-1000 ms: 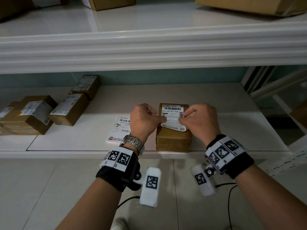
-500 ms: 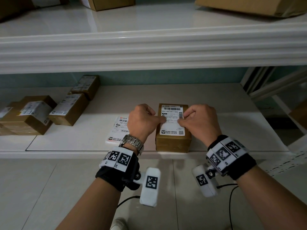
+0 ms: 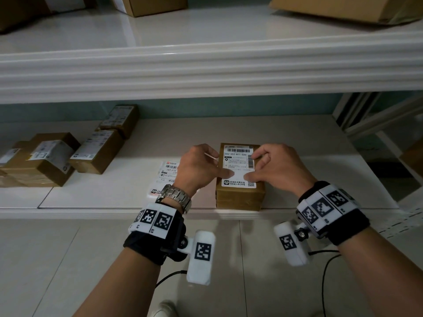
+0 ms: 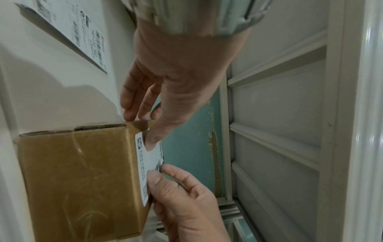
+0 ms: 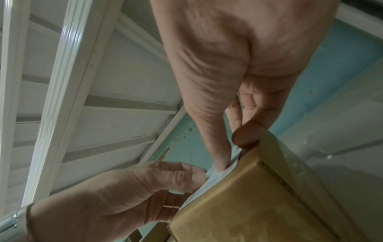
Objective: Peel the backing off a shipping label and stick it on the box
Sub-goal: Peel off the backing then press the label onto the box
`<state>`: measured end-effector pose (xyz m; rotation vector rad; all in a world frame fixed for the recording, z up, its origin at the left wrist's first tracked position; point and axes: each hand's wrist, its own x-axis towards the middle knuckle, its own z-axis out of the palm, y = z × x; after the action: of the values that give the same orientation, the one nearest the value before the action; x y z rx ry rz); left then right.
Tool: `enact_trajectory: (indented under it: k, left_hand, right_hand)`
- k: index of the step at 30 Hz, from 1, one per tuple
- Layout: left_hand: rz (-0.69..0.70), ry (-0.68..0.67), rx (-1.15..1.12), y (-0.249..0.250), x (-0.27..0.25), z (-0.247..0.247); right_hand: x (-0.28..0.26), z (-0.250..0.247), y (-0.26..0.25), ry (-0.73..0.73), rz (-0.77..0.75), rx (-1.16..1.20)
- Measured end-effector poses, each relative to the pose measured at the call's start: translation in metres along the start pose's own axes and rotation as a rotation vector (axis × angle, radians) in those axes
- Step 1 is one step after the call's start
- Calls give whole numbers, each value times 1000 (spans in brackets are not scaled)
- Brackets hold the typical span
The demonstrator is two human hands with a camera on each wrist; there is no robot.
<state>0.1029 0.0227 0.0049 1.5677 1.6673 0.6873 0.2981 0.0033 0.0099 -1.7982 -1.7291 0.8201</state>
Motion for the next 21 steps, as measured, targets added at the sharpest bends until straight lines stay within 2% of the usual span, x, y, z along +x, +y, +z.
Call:
enact_trajectory:
  k: [8,14,18,21]
  left_hand:
    - [-40,-168,-15,1,-2,-8]
    - [-80,-245,-59,-1,-2,-15]
    - [-109,-278,-83,-3,-2,-20]
    - [-58,-203,-60,-6,2,-21]
  right_hand:
    - [-5,-11,-1,-135,-36,14]
    - [-3,-15,2,-167,-63,51]
    - [0,-16,7,-117,-60,16]
    - [2,-15,10,-23,-58,-72]
